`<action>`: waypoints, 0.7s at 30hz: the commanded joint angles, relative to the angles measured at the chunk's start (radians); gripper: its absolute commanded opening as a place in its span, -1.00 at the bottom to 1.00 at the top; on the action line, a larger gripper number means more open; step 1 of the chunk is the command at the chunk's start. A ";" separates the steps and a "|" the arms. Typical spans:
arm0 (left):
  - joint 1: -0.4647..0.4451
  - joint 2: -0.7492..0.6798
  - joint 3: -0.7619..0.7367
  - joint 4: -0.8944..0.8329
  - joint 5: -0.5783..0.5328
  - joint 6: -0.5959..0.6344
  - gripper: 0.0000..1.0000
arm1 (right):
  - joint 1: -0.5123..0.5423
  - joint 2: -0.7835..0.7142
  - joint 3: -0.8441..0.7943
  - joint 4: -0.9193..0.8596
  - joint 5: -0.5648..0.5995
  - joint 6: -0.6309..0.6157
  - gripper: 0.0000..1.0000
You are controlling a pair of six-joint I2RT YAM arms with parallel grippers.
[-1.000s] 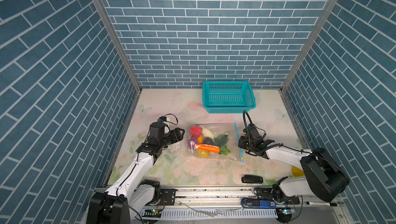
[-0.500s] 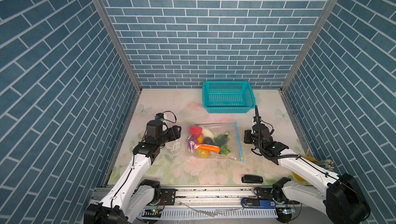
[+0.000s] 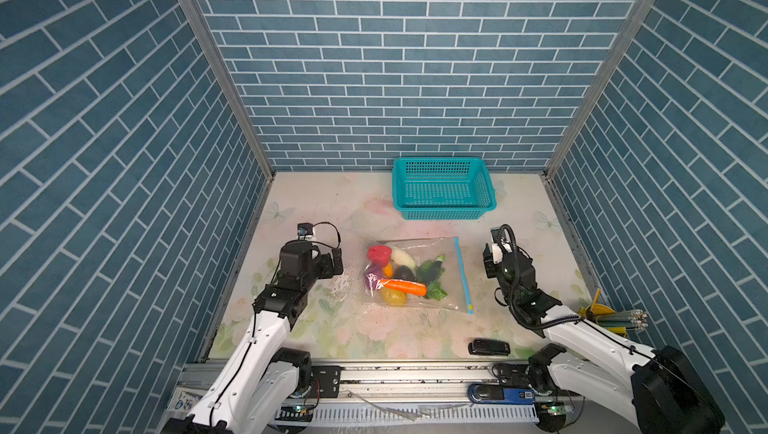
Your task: Place the food in the zip-top bag and seal the zipper
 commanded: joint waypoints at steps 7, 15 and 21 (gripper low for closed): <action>0.006 0.014 -0.146 0.332 -0.115 0.216 0.98 | -0.157 0.246 -0.072 0.417 -0.017 -0.142 0.37; 0.087 0.262 -0.188 0.661 -0.027 0.300 0.98 | -0.235 0.404 -0.006 0.495 -0.019 -0.174 0.56; 0.165 0.427 -0.159 0.780 0.048 0.301 0.99 | -0.253 0.362 -0.059 0.569 -0.063 -0.121 0.58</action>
